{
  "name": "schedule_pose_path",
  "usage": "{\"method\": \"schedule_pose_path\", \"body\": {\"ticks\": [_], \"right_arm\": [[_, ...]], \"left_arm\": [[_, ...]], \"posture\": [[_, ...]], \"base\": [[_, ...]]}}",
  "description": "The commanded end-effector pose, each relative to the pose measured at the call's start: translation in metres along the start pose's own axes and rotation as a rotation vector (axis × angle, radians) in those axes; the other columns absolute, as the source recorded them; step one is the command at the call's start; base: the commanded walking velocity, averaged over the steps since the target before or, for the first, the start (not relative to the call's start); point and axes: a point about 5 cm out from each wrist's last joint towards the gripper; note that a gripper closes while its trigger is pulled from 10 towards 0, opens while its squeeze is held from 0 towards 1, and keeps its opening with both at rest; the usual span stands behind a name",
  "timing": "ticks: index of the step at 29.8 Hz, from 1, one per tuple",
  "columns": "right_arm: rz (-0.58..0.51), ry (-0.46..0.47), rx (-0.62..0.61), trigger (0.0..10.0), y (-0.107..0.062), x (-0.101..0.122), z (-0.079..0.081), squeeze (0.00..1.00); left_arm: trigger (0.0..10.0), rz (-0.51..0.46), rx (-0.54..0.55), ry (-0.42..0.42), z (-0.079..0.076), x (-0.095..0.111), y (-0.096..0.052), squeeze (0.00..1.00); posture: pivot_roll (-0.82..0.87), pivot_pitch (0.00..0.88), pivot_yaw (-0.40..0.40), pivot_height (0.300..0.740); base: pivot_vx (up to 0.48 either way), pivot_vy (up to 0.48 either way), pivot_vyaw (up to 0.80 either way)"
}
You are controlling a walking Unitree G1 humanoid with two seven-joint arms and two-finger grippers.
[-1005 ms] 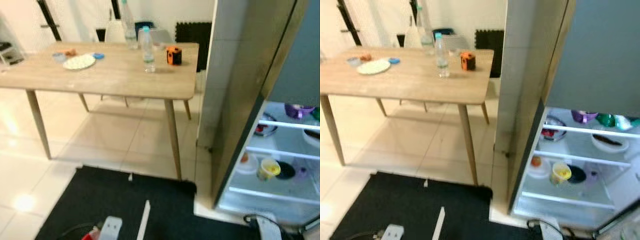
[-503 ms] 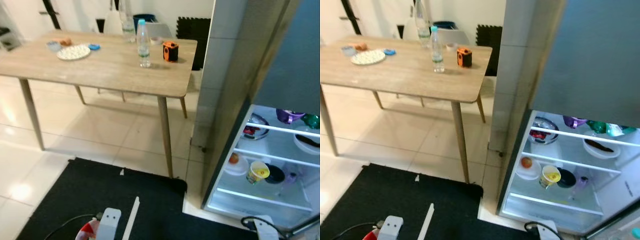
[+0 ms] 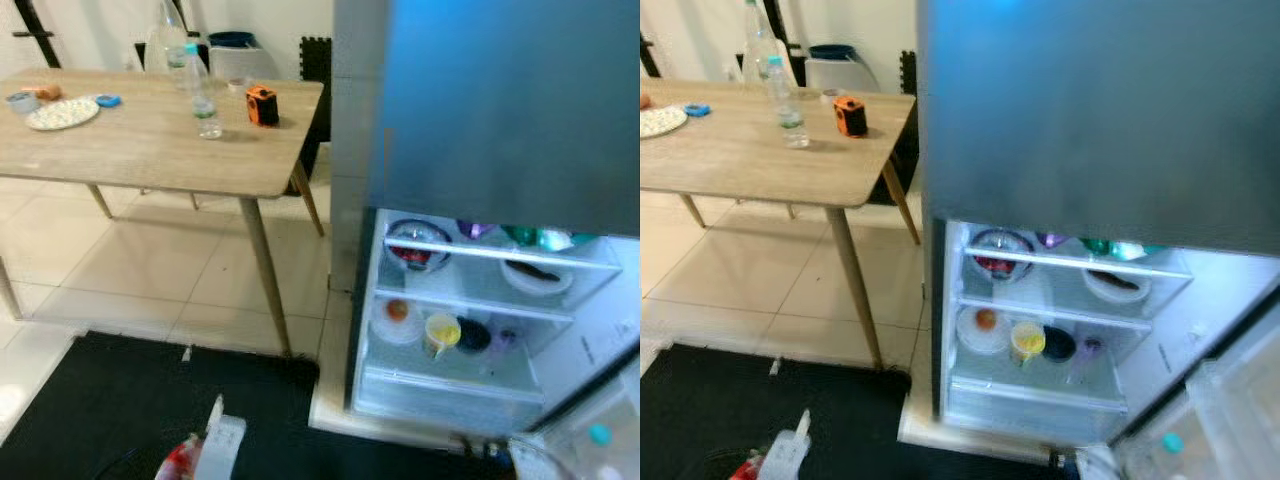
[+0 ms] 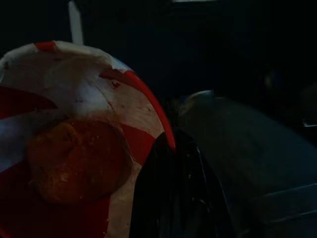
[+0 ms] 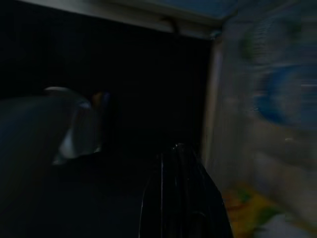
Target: Restocking fridge
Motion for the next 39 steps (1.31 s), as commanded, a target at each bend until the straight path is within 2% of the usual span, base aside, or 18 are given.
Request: {"method": "schedule_pose_path", "body": {"ticks": [1, 7, 13, 36, 39], "right_arm": [[-0.003, -0.004, 0.007, 10.0, 0.0007, 0.001, 0.0042, 0.0], [-0.001, -0.006, 0.008, 10.0, 0.0007, 0.0007, 0.0045, 0.0], [0.0, -0.006, 0.009, 10.0, 0.0007, 0.0003, 0.0051, 0.0], [0.003, -0.016, 0.027, 10.0, 0.0009, -0.0009, 0.0086, 0.0], [0.003, -0.017, 0.028, 10.0, 0.0009, -0.0009, 0.0087, 0.0]], "left_arm": [[10.0, 0.018, 0.01, -0.001, 0.0006, -0.0041, -0.0007, 0.0], [10.0, 0.015, 0.027, -0.009, 0.0011, -0.0042, -0.0008, 0.0], [10.0, 0.011, -0.002, -0.001, -0.0015, -0.0042, -0.0006, 0.0], [10.0, 0.002, -0.013, 0.007, -0.0043, -0.0029, 0.0, 0.0], [10.0, -0.004, -0.015, 0.012, -0.0048, -0.0018, 0.0002, 0.0]], "posture": [[-0.03, 0.0, 0.01, 0.74], [-0.03, 0.0, 0.01, 0.74], [-0.03, 0.0, 0.01, 0.74], [-0.03, 0.0, 0.01, 0.74], [-0.03, 0.0, 0.009, 0.74]], "base": [[0.0, 0.0, 0.0], [0.0, 0.0, 0.0], [0.0, 0.0, 0.0], [0.298, 0.0, 0.0], [0.0, 0.0, 0.0]]}}
Point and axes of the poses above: a point about 5 cm out from each wrist's last joint towards the gripper, its own y axis pointing out of the wrist towards the gripper, its own x axis along the axis of the wrist's last joint, z = x × y, and after that the axes turned 8 degrees about y, right-handed
